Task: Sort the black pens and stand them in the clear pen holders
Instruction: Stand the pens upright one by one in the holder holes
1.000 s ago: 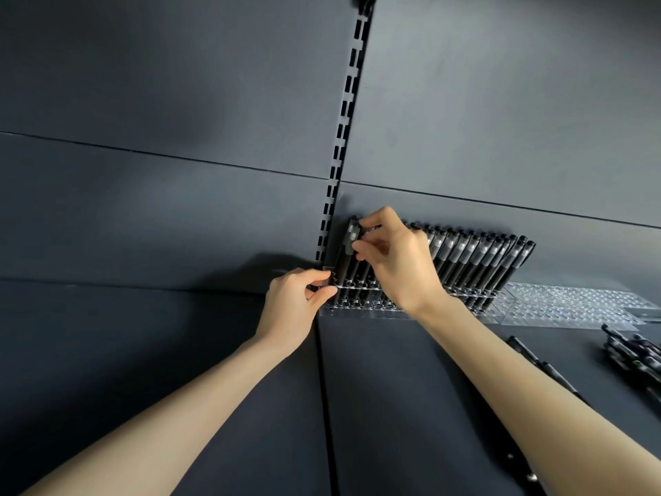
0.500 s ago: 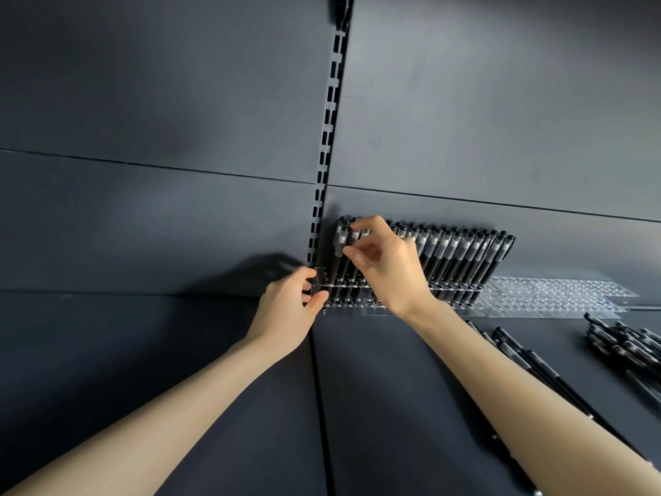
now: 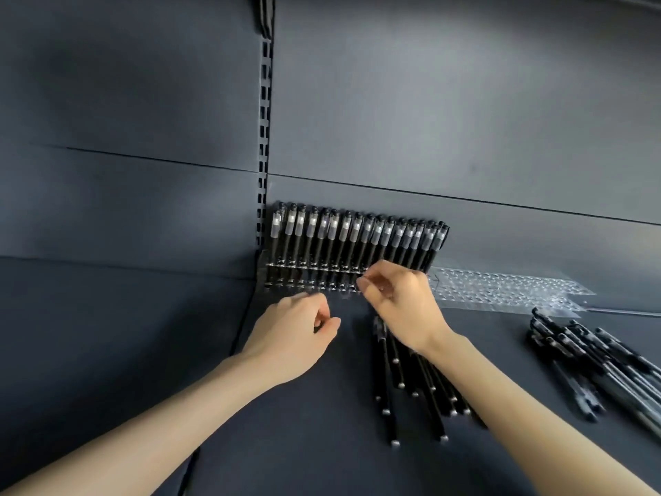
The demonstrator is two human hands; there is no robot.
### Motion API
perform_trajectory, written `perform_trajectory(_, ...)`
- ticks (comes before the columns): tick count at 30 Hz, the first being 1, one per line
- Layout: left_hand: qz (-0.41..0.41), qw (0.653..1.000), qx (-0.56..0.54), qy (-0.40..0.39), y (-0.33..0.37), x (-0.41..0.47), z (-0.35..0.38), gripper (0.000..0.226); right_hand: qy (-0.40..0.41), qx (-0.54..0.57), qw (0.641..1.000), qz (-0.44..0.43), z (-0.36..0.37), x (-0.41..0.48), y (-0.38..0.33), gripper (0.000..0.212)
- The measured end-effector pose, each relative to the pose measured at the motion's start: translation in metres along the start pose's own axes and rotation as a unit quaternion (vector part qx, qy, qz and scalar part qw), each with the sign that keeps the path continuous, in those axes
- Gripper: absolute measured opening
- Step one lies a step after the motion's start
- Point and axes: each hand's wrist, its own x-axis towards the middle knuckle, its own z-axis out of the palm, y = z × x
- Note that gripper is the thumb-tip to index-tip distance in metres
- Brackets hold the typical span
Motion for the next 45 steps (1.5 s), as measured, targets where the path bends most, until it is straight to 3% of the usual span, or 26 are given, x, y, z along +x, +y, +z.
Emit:
perform_trajectory(7,-0.072,0.994,0.080,-0.016,0.075,-0.029,0.051,0.045,-0.088,0.009,0.996,-0.032,-0.045,-0.054,0.060,0.008)
perform_trajectory(10,-0.100,0.987,0.124,-0.016,0.092,-0.032,0.066,0.051,-0.131,-0.024,0.990,-0.054,-0.055,-0.066,0.077,0.016)
perform_trajectory(16,-0.188,0.978,0.091,0.006,0.105,-0.026,0.075,0.043,-0.194,-0.015,0.980,-0.038,-0.054,-0.075,0.085,0.040)
perform_trajectory(21,-0.265,0.962,0.048,-0.040,0.102,-0.011,0.071,0.042,-0.220,-0.043,0.974,-0.033,-0.051,-0.076,0.090,0.050)
perform_trajectory(25,-0.266,0.962,0.023,-0.063,0.102,-0.006,0.065,0.041,-0.224,-0.039,0.973,-0.037,-0.054,-0.077,0.089,0.050)
perform_trajectory(29,-0.251,0.967,-0.014,-0.036,0.100,-0.015,0.061,0.038,-0.216,-0.033,0.975,-0.038,-0.057,-0.078,0.087,0.046)
perform_trajectory(31,-0.226,0.973,-0.036,-0.015,0.099,-0.024,0.057,0.038,-0.191,0.002,0.981,-0.031,-0.060,-0.076,0.083,0.043)
perform_trajectory(33,-0.188,0.974,-0.129,0.006,0.103,-0.033,0.051,0.033,-0.171,0.093,0.981,-0.005,-0.064,-0.074,0.072,0.042)
perform_trajectory(37,-0.139,0.945,-0.296,-0.009,0.109,-0.040,0.037,0.026,-0.150,0.334,0.929,0.049,-0.065,-0.064,0.039,0.029)
perform_trajectory(40,-0.106,0.953,-0.284,0.010,0.099,-0.036,0.031,0.028,-0.097,0.418,0.901,0.066,-0.065,-0.046,0.020,0.009)
perform_trajectory(45,-0.097,0.957,-0.272,0.028,0.064,-0.027,0.016,0.030,-0.046,0.433,0.896,0.087,-0.047,-0.015,0.003,0.010)
